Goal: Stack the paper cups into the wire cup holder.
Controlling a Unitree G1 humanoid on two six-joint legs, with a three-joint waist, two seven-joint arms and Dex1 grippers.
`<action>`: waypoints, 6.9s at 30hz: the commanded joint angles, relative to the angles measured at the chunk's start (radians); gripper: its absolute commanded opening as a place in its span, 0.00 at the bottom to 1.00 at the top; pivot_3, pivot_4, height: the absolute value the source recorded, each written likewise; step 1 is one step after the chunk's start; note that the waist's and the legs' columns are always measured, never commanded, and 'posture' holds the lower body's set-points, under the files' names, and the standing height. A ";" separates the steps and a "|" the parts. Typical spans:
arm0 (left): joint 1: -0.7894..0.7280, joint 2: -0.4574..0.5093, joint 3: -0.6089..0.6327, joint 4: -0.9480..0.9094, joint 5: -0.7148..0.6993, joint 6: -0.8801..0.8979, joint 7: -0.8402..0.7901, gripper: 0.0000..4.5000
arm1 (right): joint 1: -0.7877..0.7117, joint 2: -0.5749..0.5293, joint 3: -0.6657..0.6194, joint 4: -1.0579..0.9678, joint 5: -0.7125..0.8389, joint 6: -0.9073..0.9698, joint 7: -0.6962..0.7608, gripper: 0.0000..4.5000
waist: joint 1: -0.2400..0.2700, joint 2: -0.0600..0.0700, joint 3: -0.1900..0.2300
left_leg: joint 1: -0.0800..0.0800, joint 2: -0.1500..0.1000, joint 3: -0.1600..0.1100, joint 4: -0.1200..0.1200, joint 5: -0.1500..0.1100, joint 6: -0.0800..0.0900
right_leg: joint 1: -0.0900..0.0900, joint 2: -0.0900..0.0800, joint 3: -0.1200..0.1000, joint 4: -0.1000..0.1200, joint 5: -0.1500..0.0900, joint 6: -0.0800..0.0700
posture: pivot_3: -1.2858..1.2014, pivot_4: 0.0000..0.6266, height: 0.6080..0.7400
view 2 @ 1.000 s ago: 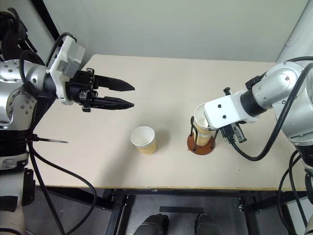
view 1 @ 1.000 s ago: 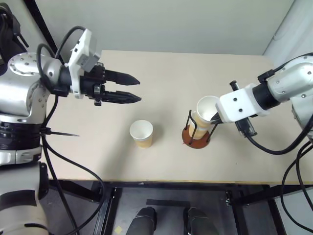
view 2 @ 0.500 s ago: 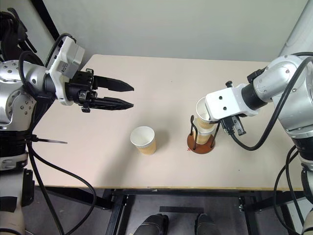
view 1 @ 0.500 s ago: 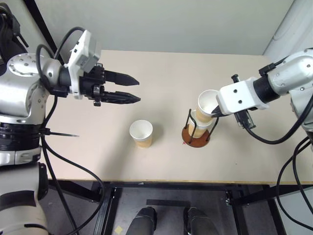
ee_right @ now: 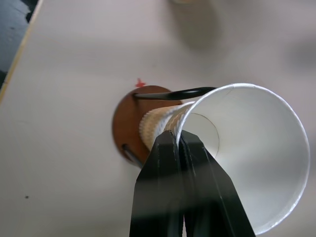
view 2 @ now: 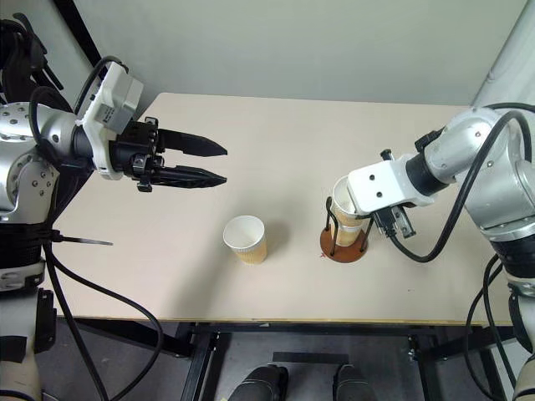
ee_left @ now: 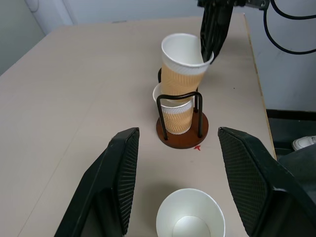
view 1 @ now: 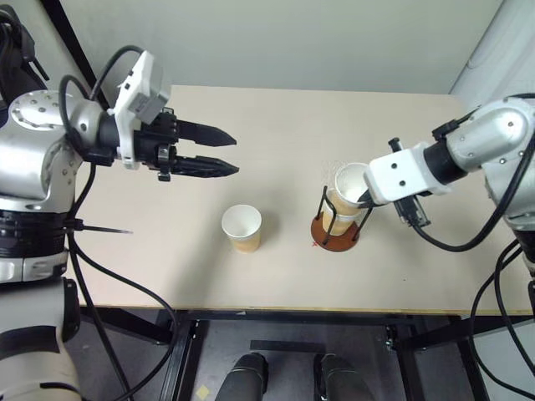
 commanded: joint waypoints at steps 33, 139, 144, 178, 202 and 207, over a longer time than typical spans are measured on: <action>0.248 0.226 -0.059 -0.278 0.289 -0.354 0.018 0.61 | -0.231 0.135 -0.185 -0.091 0.402 0.587 -0.184 0.36 | -0.001 0.000 0.000 | 0.000 0.000 -0.003 -0.004 0.002 -0.005 | -0.003 0.002 0.000 0.002 -0.001 -0.010 | 0.52 0.24 1.00; -0.407 -0.048 -0.421 0.120 0.090 -0.353 -0.186 0.00 | -0.061 -0.194 -0.190 0.184 0.326 0.262 0.007 0.37 | 0.001 0.000 0.000 | -0.004 0.000 -0.002 -0.001 0.004 -0.003 | -0.007 0.000 -0.001 0.008 0.002 -0.007 | 0.52 0.24 1.00; -0.470 -0.098 -0.530 0.197 0.055 -0.415 -0.186 0.00 | -0.077 -0.229 -0.248 0.134 0.356 0.326 -0.013 0.37 | 0.001 0.000 0.000 | -0.006 0.001 -0.002 -0.002 0.003 -0.002 | -0.007 0.000 -0.002 0.004 0.002 -0.003 | 0.52 0.24 1.00; -0.765 -0.494 -0.746 0.845 0.118 -0.853 -0.186 0.00 | 0.089 -0.412 -0.508 -0.190 0.603 0.584 -0.250 0.37 | 0.029 0.002 0.002 | -0.025 -0.002 0.006 0.019 -0.007 0.015 | -0.008 -0.004 0.003 -0.016 0.014 0.029 | 0.52 0.24 1.00; -0.773 -0.648 -0.704 0.978 0.220 -0.957 -0.186 0.00 | 0.180 -0.460 -0.595 -0.263 0.727 0.646 -0.369 0.37 | 0.038 0.002 0.002 | -0.029 -0.005 0.010 0.035 -0.012 0.023 | -0.005 -0.006 0.004 -0.016 0.017 0.038 | 0.52 0.24 1.00; -0.768 -0.668 -0.692 0.994 0.236 -0.965 -0.186 0.00 | 0.192 -0.467 -0.602 -0.267 0.743 0.652 -0.381 0.37 | 0.038 0.002 0.002 | -0.029 -0.006 0.010 0.036 -0.012 0.023 | -0.005 -0.007 0.005 -0.015 0.017 0.040 | 0.52 0.24 1.00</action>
